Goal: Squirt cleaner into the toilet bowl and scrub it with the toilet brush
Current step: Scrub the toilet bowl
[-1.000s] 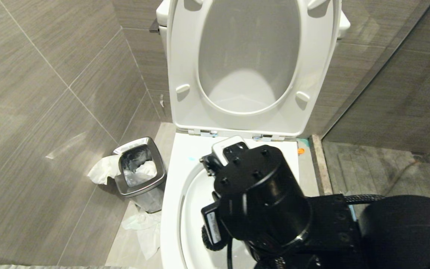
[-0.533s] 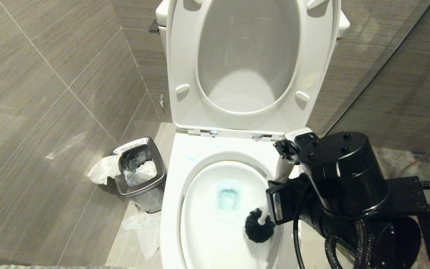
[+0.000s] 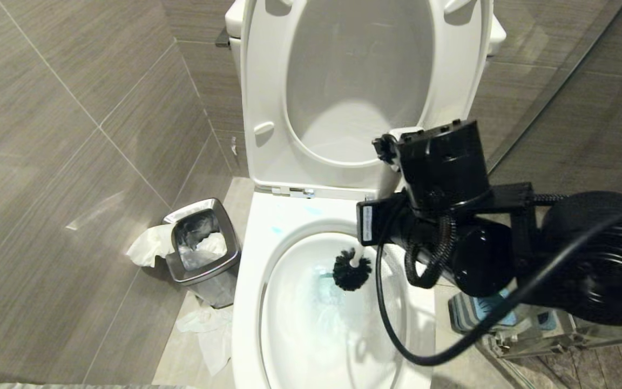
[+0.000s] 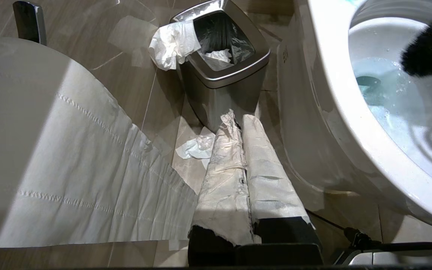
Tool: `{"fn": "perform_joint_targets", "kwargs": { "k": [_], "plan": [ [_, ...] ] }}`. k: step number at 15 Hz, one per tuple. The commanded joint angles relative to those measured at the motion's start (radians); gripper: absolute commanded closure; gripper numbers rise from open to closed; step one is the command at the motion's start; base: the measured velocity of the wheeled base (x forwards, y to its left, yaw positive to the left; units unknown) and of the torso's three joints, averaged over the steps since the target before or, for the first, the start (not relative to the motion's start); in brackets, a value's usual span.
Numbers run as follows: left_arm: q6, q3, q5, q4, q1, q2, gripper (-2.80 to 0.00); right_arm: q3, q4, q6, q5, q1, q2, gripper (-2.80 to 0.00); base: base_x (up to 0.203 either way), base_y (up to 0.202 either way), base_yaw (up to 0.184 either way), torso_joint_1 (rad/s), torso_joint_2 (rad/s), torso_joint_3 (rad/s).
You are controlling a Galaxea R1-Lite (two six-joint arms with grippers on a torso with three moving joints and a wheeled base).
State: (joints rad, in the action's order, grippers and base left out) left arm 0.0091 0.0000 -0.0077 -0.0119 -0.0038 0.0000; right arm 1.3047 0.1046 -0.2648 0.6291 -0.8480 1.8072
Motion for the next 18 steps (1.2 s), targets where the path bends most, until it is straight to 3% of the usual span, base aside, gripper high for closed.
{"fn": "perform_joint_targets", "kwargs": {
  "k": [1, 4, 9, 14, 18],
  "plan": [
    [0.000, 0.002, 0.000, 0.000, -0.001, 0.000, 0.00, 0.151, -0.002, 0.017, 0.003, 0.000, 0.144, 0.00, 0.000, 0.000, 0.000, 0.000, 0.00, 0.000],
    [0.000, 0.002, 0.000, 0.000, -0.001, 0.000, 0.00, 0.287, -0.038, 0.049, -0.012, -0.039, 0.241, 0.00, 0.000, 0.000, 0.000, 0.000, 0.00, 0.000],
    [0.000, 0.002, 0.000, 0.000, -0.001, 0.000, 0.00, 0.271, -0.058, 0.039, -0.016, -0.177, 0.227, 0.00, 0.000, 0.000, 0.000, 0.000, 0.00, 0.000],
    [0.000, 0.002, 0.000, 0.000, -0.001, 0.000, 0.00, -0.016, -0.057, -0.017, -0.015, -0.270, 0.058, 0.00, 0.000, 0.000, 0.000, 0.000, 0.00, 0.000],
    [0.000, 0.002, 0.000, 0.000, -0.001, 0.000, 0.00, -0.213, -0.057, -0.042, -0.009, -0.266, -0.105, 0.00, 0.000, 0.000, 0.000, 0.000, 0.00, 0.000]
  ]
}}
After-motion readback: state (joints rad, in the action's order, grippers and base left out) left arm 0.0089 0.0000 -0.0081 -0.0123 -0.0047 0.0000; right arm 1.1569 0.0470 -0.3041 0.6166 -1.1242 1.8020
